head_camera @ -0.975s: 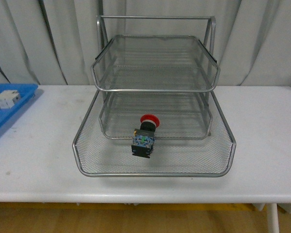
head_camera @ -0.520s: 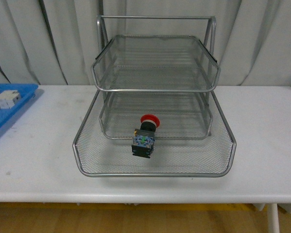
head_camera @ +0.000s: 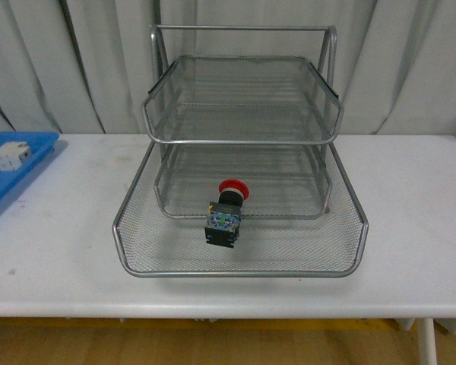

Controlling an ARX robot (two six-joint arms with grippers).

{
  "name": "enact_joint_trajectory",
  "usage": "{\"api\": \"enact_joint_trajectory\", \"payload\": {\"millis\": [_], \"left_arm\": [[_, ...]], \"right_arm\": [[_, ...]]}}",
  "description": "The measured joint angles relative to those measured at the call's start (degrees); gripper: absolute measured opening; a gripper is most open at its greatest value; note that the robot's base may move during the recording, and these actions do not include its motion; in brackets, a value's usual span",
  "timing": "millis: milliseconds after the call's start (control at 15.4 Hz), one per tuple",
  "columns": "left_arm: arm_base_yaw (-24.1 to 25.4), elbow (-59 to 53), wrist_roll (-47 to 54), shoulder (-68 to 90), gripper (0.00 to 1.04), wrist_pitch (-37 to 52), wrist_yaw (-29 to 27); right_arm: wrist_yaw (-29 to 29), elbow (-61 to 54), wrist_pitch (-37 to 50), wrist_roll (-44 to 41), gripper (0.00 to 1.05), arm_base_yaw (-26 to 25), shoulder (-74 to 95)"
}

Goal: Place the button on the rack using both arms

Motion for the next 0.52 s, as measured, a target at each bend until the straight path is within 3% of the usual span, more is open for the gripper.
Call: {"api": "enact_joint_trajectory", "payload": {"millis": [130,325,455,520], "left_arm": [[0.00,0.00,0.02,0.00,0.99,-0.02,-0.04],[0.00,0.00,0.00,0.00,0.98,-0.02,-0.02],[0.00,0.00,0.00,0.00,0.98,-0.02,-0.02],[0.00,0.00,0.00,0.00,0.98,-0.02,-0.02]], "right_arm": [[4.42,3.61,9.01,-0.07,0.98,4.20,14.91],[4.46,7.15,17.46,3.32,0.98,8.50,36.11],[1.60,12.98,21.35,12.39,0.98,10.19,52.17],[1.29,15.98,21.44,16.26,0.91,12.92,58.71]]}}
